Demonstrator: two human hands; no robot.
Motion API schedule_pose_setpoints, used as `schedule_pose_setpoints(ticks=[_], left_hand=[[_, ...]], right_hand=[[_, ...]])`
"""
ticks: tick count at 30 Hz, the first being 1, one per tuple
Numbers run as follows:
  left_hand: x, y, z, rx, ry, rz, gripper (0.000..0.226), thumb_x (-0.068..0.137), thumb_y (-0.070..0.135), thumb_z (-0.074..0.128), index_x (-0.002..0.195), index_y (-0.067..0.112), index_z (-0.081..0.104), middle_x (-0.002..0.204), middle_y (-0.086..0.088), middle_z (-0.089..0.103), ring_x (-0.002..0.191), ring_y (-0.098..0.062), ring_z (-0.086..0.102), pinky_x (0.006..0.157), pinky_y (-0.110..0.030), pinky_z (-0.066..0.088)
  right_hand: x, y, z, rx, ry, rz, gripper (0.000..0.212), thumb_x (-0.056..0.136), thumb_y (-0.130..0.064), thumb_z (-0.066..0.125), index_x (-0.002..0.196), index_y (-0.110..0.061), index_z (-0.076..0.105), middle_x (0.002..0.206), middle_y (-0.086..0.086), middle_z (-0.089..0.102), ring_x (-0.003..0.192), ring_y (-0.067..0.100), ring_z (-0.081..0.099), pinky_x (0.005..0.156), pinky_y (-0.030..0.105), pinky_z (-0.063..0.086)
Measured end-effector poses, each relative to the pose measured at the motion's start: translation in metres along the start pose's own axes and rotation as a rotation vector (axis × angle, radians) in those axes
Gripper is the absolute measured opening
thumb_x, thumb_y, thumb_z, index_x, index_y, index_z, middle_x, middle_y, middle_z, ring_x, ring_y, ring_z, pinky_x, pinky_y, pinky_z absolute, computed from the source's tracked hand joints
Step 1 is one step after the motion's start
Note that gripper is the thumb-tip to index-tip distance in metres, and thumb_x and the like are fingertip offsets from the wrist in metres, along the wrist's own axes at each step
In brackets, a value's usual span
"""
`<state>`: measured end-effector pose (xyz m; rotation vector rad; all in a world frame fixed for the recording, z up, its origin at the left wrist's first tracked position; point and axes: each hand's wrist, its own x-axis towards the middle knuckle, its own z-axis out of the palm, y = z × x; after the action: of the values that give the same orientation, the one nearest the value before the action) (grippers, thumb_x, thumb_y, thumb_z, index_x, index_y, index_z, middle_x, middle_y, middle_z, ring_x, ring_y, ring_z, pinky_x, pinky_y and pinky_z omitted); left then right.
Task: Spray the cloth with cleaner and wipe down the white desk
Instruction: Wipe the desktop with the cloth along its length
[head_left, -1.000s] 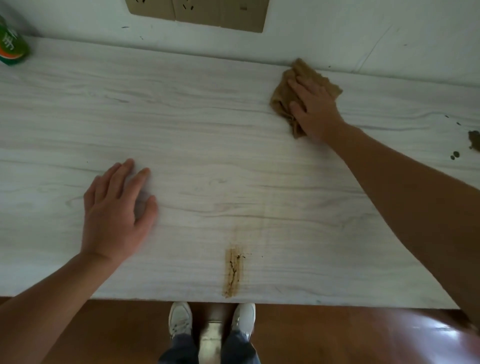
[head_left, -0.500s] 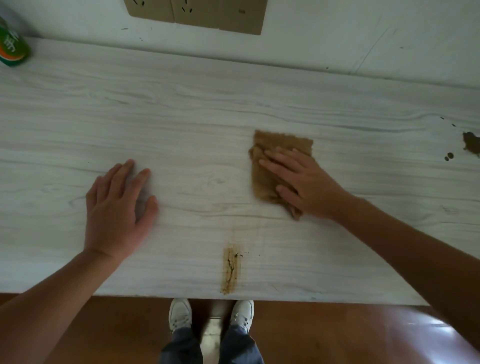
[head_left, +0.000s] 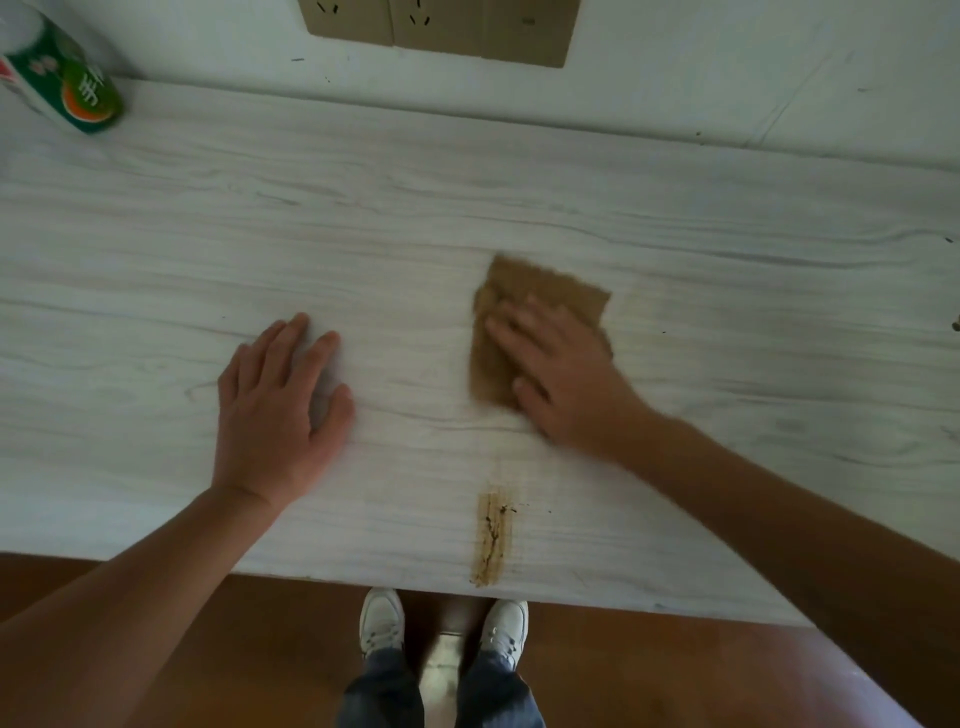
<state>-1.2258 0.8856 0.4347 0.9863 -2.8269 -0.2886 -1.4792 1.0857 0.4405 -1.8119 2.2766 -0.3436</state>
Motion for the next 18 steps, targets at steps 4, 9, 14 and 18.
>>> schedule_pose_setpoints(ticks=[4, 9, 14, 18], left_hand=[[0.001, 0.000, 0.000, -0.001, -0.008, -0.001, 0.059, 0.098, 0.047, 0.040, 0.149, 0.018, 0.050, 0.162, -0.012, 0.039, 0.152, -0.033, 0.029, 0.124, -0.054, 0.022], [0.001, -0.001, 0.000, -0.013, 0.008, 0.004, 0.059, 0.098, 0.046, 0.040, 0.148, 0.017, 0.051, 0.161, -0.012, 0.041, 0.152, -0.034, 0.031, 0.123, -0.055, 0.024], [0.001, -0.002, 0.002, -0.008, 0.037, 0.013, 0.057, 0.098, 0.045, 0.042, 0.146, 0.017, 0.053, 0.160, -0.012, 0.043, 0.151, -0.033, 0.034, 0.122, -0.057, 0.027], [0.000, -0.002, 0.001, -0.006, 0.028, 0.007, 0.057, 0.099, 0.045, 0.042, 0.147, 0.018, 0.051, 0.161, -0.012, 0.042, 0.151, -0.033, 0.033, 0.123, -0.055, 0.025]], right_hand=[[-0.017, -0.023, 0.005, -0.032, -0.170, -0.278, 0.059, 0.103, -0.037, 0.037, 0.159, -0.025, 0.021, 0.167, 0.001, 0.019, 0.155, 0.021, 0.009, 0.126, 0.044, 0.007], [0.067, 0.046, -0.008, -0.093, -0.060, -0.114, 0.058, 0.098, -0.038, 0.036, 0.152, -0.016, 0.040, 0.156, 0.013, 0.041, 0.144, 0.036, 0.037, 0.120, 0.050, 0.026], [0.145, 0.075, -0.028, -0.011, 0.094, 0.383, 0.058, 0.102, -0.034, 0.035, 0.157, -0.016, 0.029, 0.164, 0.009, 0.025, 0.152, 0.029, 0.021, 0.123, 0.038, 0.009], [0.134, 0.023, -0.008, -0.049, 0.076, 0.274, 0.066, 0.094, -0.040, 0.028, 0.153, -0.012, 0.038, 0.159, 0.014, 0.036, 0.147, 0.034, 0.031, 0.122, 0.046, 0.019]])
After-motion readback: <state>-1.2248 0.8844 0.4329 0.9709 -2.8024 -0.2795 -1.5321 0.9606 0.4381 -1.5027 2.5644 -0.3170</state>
